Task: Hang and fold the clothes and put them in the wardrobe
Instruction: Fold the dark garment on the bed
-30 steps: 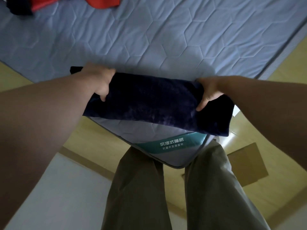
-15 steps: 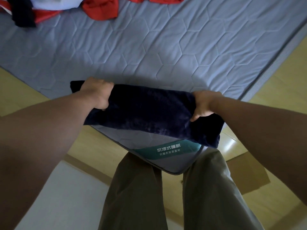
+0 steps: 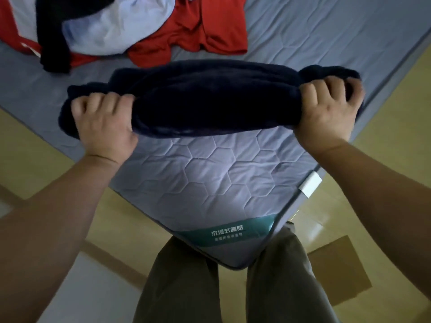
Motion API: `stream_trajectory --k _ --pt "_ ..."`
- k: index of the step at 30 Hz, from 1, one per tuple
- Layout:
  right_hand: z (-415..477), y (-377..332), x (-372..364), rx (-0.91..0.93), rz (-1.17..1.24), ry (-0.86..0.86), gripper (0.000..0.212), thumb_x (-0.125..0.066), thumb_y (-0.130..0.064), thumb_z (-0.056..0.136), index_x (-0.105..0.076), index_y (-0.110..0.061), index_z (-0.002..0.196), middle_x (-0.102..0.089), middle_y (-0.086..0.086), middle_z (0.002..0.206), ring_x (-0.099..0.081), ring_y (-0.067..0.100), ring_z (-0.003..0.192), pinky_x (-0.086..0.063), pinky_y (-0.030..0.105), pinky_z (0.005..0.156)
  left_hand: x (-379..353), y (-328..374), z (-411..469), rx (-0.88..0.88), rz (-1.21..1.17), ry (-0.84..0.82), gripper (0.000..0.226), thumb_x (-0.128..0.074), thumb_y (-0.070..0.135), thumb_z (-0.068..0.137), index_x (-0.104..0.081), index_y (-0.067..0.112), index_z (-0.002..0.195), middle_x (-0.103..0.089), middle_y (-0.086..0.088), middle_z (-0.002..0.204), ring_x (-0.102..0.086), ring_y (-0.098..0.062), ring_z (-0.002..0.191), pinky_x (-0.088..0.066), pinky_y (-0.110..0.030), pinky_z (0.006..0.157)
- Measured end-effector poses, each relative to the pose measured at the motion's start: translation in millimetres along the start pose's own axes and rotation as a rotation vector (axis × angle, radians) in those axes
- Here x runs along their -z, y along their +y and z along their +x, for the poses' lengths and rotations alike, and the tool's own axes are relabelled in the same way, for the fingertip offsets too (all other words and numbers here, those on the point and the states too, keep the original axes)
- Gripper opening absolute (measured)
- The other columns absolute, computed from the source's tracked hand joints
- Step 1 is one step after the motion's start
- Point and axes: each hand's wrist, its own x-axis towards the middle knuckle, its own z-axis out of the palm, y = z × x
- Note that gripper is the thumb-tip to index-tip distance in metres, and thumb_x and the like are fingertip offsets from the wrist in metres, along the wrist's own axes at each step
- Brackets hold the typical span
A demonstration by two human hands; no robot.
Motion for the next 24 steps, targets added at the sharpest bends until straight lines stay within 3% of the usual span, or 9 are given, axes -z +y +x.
stream_trajectory --k 3,6,8,11,13,16,20,22,24 --pt "-33 -8 -24 -0.023 -0.055 0.016 0.033 -0.052 -0.006 0.088 -0.055 -0.012 0.12 -0.058 0.009 0.12 -0.05 0.033 0.126 -0.026 0.066 0.112 -21 22 -29 0.055 -0.006 -0.096 0.063 -0.066 0.004 0.066 -0.049 0.013 0.126 -0.053 -0.014 0.111 -0.047 -0.036 0.104 -0.031 -0.046 0.094" --pt "-86 -16 -43 0.024 0.052 -0.565 0.06 -0.066 -0.022 0.08 -0.048 -0.017 0.137 -0.045 0.01 0.142 -0.033 0.034 0.139 -0.017 0.065 0.114 -40 49 -80 -0.024 -0.028 -0.708 0.079 -0.077 0.013 0.071 -0.038 0.018 0.141 -0.05 -0.01 0.127 -0.046 -0.034 0.118 -0.038 -0.047 0.101" --pt "-115 -16 -46 0.042 0.077 -0.723 0.052 -0.063 -0.039 0.08 -0.057 -0.02 0.128 -0.051 0.007 0.135 -0.04 0.035 0.129 -0.029 0.06 0.109 -46 57 -107 -0.016 -0.059 -0.889 0.077 -0.077 0.021 0.072 -0.04 0.024 0.139 -0.049 -0.005 0.127 -0.046 -0.03 0.121 -0.039 -0.047 0.103" --pt "-127 -16 -40 -0.149 0.295 -0.647 0.041 -0.041 -0.044 0.087 -0.064 -0.018 0.108 -0.061 0.007 0.115 -0.047 0.033 0.112 -0.038 0.051 0.099 -38 69 -106 0.201 -0.211 -0.768 0.038 -0.058 0.033 0.085 -0.055 0.02 0.12 -0.058 -0.008 0.114 -0.053 -0.034 0.109 -0.043 -0.048 0.096" --pt "-114 -13 -38 -0.361 0.485 -0.597 0.036 -0.04 -0.046 0.096 -0.06 -0.017 0.105 -0.064 0.007 0.108 -0.053 0.034 0.108 -0.045 0.047 0.093 -31 82 -84 0.328 -0.184 -0.649 0.039 -0.04 0.047 0.092 -0.06 0.016 0.104 -0.062 -0.01 0.102 -0.059 -0.035 0.092 -0.045 -0.046 0.084" --pt "-94 -4 -45 -0.583 0.596 -0.537 0.038 -0.053 -0.049 0.098 -0.052 -0.014 0.113 -0.061 0.012 0.114 -0.058 0.035 0.105 -0.045 0.038 0.082 -16 102 -55 0.302 -0.15 -0.448 0.043 -0.061 0.049 0.089 -0.056 0.01 0.105 -0.057 -0.015 0.102 -0.059 -0.037 0.081 -0.047 -0.045 0.071" --pt "-77 9 -59 -0.876 0.688 -0.492 0.075 -0.079 -0.055 0.075 -0.04 -0.017 0.127 -0.044 0.012 0.134 -0.05 0.034 0.12 -0.042 0.039 0.096 -5 144 -27 0.044 -0.354 -0.409 0.041 -0.066 -0.001 0.07 -0.057 0.008 0.108 -0.053 -0.017 0.109 -0.059 -0.039 0.084 -0.053 -0.047 0.061" --pt "-72 18 -66 -1.01 0.701 -0.563 0.105 -0.085 -0.065 0.059 -0.033 -0.023 0.14 -0.039 0.013 0.144 -0.042 0.034 0.133 -0.039 0.043 0.109 -3 170 -23 -0.011 -0.448 -0.4 0.035 -0.065 0.004 0.069 -0.058 0.01 0.103 -0.056 -0.012 0.102 -0.059 -0.034 0.076 -0.05 -0.041 0.053" --pt "-72 30 -73 -1.111 0.964 -0.672 0.119 -0.089 -0.071 0.044 -0.043 -0.023 0.142 -0.055 0.009 0.139 -0.053 0.028 0.129 -0.047 0.045 0.105 -3 192 -26 0.063 -0.509 -0.431 0.025 -0.065 0.017 0.075 -0.058 0.014 0.099 -0.056 -0.004 0.095 -0.054 -0.024 0.072 -0.044 -0.034 0.051"
